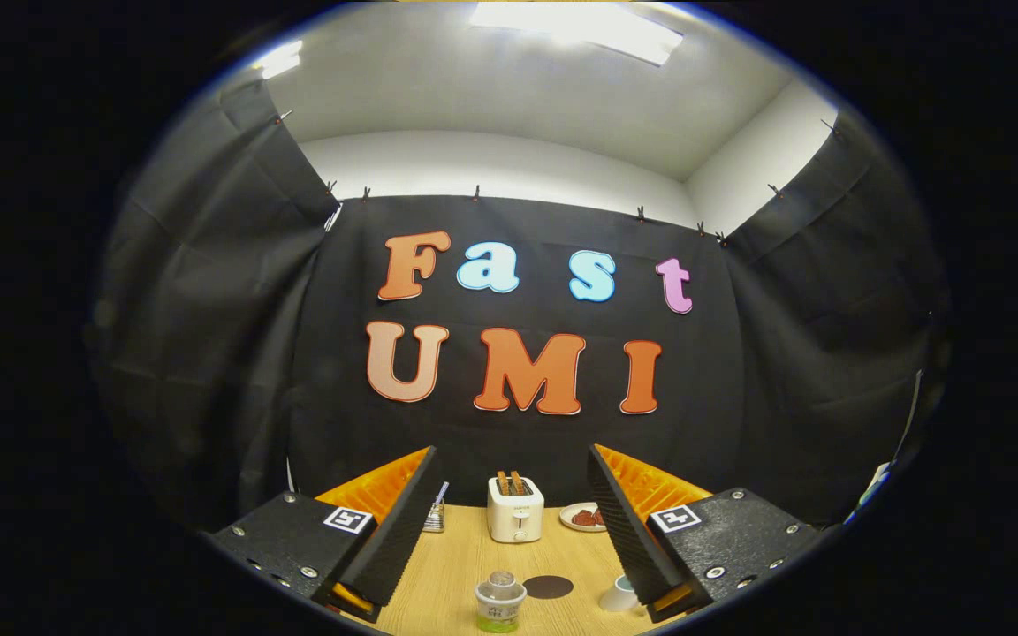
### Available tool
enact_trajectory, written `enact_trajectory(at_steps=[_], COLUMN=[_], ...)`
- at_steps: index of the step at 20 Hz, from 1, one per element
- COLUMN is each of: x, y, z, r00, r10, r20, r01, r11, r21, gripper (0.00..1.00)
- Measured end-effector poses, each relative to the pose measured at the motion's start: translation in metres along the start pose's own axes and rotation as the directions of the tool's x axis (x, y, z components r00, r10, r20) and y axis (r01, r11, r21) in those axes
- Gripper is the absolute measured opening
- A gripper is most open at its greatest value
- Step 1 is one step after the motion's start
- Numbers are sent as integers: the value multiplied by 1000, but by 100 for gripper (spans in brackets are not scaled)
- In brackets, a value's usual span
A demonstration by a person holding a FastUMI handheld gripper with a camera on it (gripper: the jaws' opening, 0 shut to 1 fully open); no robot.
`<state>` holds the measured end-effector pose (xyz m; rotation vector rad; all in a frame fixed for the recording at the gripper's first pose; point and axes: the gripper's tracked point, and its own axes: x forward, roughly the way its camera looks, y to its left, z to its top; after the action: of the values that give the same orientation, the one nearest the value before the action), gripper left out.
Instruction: Take the bottle from table, then pour the juice into the cup, finally place the bottle on the coaster
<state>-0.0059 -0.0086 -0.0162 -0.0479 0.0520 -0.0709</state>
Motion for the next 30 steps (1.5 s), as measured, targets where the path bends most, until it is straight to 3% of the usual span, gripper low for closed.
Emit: enact_trajectory(at_steps=[3, 6, 9, 12, 16, 24, 30], x=[-3, -2, -3, -3, 4, 4, 4], y=[-8, -25, -17, -26, -3, 12, 14], z=[-5, -16, -30, -59, -113, -192, -262], r00=[1000, 996, 996, 988, 990, 983, 958], r10=[-16, -90, -91, -147, -78, -60, -49], r20=[-6, -10, -14, -45, -116, -174, -282], r01=[16, 90, 90, 142, 76, 52, 33], r11=[1000, 996, 995, 986, 997, 997, 998], r21=[10, -29, -49, -90, -20, -51, -62], gripper=[98, 98, 99, 98, 98, 98, 97])
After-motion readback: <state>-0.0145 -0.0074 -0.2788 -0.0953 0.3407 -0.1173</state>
